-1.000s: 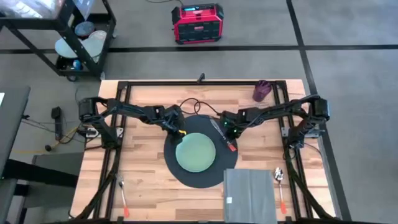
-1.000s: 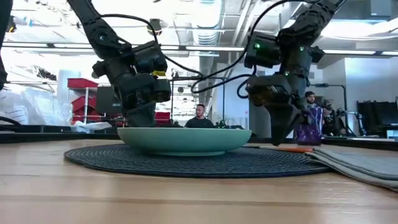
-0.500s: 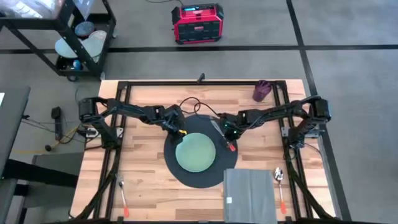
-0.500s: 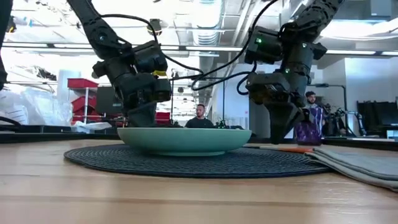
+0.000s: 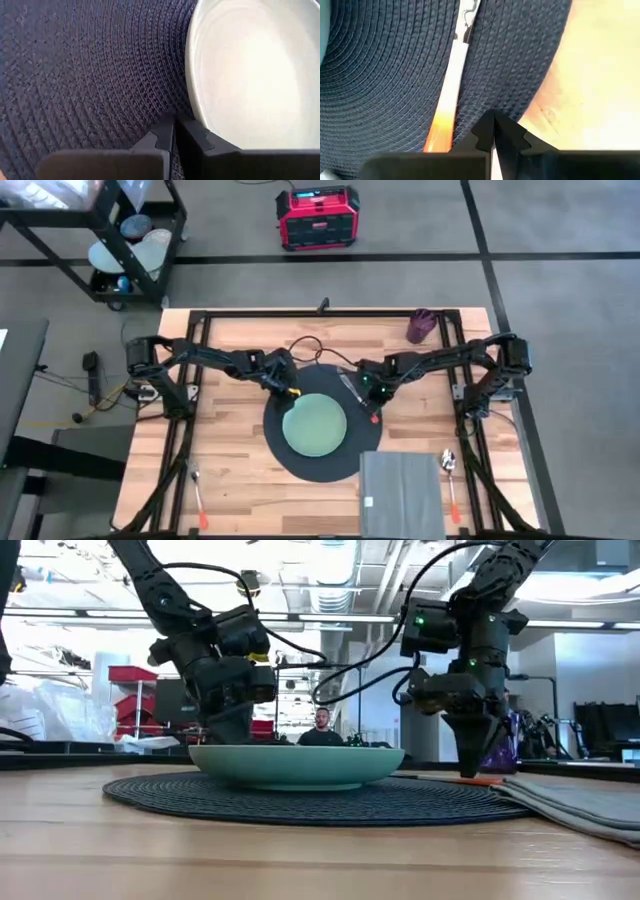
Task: Set table place
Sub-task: Put the orange knife on the blue placemat to the right of the green plate
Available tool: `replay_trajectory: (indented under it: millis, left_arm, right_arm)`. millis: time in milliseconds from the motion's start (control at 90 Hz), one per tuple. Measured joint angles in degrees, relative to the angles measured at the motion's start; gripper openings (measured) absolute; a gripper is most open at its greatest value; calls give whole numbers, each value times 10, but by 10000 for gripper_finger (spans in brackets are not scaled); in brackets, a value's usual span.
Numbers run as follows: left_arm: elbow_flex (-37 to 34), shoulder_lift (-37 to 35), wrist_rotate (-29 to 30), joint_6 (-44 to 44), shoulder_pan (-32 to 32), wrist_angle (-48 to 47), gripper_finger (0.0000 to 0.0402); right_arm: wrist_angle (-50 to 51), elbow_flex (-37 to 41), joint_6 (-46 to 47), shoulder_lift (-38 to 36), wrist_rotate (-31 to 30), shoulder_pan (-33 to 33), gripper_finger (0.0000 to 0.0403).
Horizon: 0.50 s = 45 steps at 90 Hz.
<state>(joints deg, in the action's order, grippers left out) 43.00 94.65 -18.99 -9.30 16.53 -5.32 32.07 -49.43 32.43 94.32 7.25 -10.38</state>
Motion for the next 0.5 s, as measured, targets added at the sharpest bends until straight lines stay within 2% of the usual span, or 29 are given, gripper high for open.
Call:
replay_trajectory:
  millis: [378,500]
  left_arm:
    - [0,0,2,0,0,0,0]
    - [0,0,2,0,0,1,0]
  right_arm:
    - [-40,6,22,7,4,27,0]
    - [-80,27,59,5,20,38,0]
